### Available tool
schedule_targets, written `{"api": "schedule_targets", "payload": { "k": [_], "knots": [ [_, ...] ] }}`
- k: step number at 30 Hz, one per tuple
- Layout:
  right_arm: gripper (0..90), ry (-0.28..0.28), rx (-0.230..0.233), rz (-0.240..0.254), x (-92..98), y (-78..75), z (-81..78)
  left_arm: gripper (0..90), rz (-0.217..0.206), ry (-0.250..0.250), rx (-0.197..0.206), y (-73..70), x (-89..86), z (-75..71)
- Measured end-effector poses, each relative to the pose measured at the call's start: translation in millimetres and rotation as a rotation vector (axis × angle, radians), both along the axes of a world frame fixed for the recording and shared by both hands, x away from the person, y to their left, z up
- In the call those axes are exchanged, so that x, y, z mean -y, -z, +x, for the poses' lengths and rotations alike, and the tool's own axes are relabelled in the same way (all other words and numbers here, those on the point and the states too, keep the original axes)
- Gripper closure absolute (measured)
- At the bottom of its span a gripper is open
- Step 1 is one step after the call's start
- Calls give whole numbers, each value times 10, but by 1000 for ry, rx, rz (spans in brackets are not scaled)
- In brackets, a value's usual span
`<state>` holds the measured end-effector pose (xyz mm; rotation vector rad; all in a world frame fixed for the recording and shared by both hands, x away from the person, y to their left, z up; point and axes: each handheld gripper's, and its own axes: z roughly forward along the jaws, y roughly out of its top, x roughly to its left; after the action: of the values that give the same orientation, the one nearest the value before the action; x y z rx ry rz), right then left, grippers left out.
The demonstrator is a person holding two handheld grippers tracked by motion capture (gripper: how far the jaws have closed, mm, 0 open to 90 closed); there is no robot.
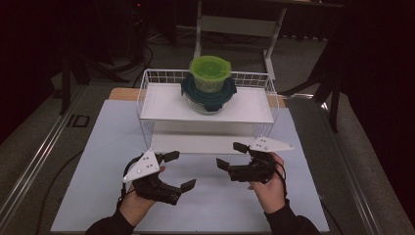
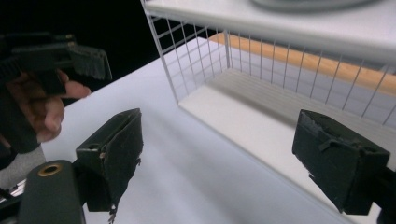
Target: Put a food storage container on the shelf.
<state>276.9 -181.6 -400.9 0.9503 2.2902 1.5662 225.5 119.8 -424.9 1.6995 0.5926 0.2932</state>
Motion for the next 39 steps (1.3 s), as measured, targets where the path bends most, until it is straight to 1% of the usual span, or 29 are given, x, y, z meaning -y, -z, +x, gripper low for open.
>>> {"api": "schedule_targets", "payload": {
  "k": [2,3,4,5,7,9,12,15,17,19,21,23,25,26,27,28,30,32,35,37,39],
  "knots": [
    [157,5,-13,11,37,94,-35,49,-1,1,-10,51,4,-12],
    [157,-3,-20,11,52,141,-48,49,-1,9,-17,78,5,-16],
    [157,-6,-22,3,67,186,-62,49,2,13,-19,104,7,-23],
    [157,-3,-21,2,84,231,-78,49,10,11,-18,128,9,-32],
    [157,-11,-32,5,123,309,-95,49,17,25,-21,172,8,-47],
    [157,-7,-36,13,165,373,-117,49,33,30,-18,215,5,-65],
    [158,2,-43,12,218,458,-151,49,41,34,-23,286,-4,-93],
    [158,10,-39,7,276,538,-185,50,45,37,-27,349,-15,-111],
    [160,21,-43,-8,319,579,-204,49,51,41,-30,383,-21,-115],
    [161,31,-37,-7,377,613,-223,49,68,41,-29,415,-22,-119],
    [162,45,-42,-17,428,643,-238,49,66,45,-33,446,-31,-120],
    [162,51,-41,-22,479,677,-252,49,77,39,-33,471,-42,-121],
    [162,60,-43,-41,521,710,-262,49,69,38,-36,493,-64,-123],
    [162,64,-41,-36,546,726,-272,49,74,35,-40,502,-73,-124],
    [162,66,-51,-34,568,741,-282,49,75,33,-40,511,-82,-128],
    [162,70,-54,-42,587,757,-291,49,72,30,-42,523,-92,-132],
    [163,73,-55,-47,626,794,-311,49,83,27,-48,547,-100,-138],
    [163,77,-65,-53,658,833,-326,49,95,28,-42,565,-104,-150],
    [164,78,-73,-53,698,878,-347,49,95,37,-37,585,-108,-164],
    [163,74,-78,-48,720,904,-361,49,104,40,-35,598,-110,-166],
    [164,74,-70,-62,734,931,-369,49,102,42,-32,615,-110,-172]
  ]
}}
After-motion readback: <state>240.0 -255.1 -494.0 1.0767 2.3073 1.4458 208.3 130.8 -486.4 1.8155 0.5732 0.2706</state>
